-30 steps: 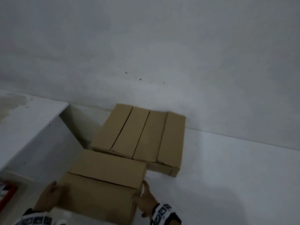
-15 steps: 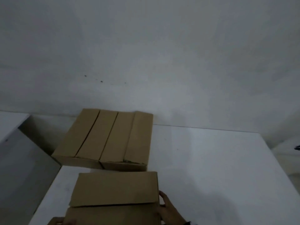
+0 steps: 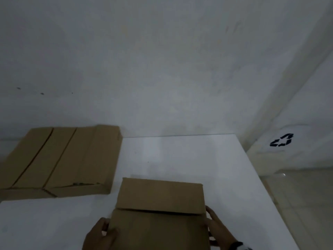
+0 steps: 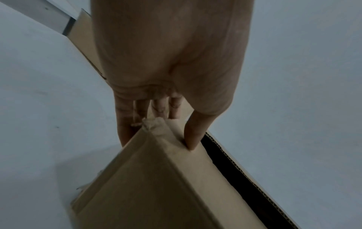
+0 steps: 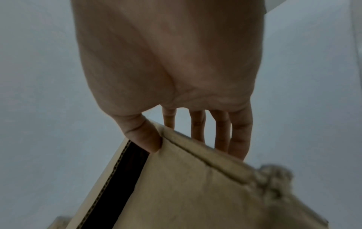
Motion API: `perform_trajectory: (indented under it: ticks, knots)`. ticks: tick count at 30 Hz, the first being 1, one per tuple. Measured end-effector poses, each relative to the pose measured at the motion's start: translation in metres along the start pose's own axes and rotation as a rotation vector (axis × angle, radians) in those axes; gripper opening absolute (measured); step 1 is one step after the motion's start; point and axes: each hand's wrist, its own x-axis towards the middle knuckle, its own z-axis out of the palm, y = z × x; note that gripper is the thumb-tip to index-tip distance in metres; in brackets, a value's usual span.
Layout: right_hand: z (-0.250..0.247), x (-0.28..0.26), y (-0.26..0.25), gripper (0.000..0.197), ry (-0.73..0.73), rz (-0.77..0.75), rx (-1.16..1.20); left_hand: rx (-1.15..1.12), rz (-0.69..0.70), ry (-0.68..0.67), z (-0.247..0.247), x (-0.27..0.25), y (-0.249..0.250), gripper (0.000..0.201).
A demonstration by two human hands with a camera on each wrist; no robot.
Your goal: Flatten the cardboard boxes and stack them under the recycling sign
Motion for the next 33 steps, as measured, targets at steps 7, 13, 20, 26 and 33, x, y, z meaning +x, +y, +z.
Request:
perform_trajectory:
  ticks: [7, 13, 20, 26, 33]
  knots:
    - [-0.030, 0.013, 0.003, 0.051, 0.070, 0.043, 0.071, 0.136, -0.019, -0.133, 0.033, 0.038, 0.031, 0.063]
    - [-0.011, 0.023, 0.015, 0.057, 0.115, 0.046, 0.046, 0.248, 0.106, -0.097, 0.032, 0.066, 0.044, 0.061]
    - [0.005, 0.030, 0.022, 0.067, 0.276, -0.099, -0.164, 0.212, 0.203, -0.131, 0.022, 0.107, 0.066, 0.053]
    - [0.003, 0.031, 0.021, 0.060, 0.502, -0.461, -0.506, 0.193, 0.214, -0.113, 0.020, 0.117, 0.054, 0.054]
    - [-0.013, 0.019, 0.002, 0.021, 0.689, -0.644, -0.599, 0.118, 0.291, 0.029, 0.006, 0.101, 0.058, 0.036]
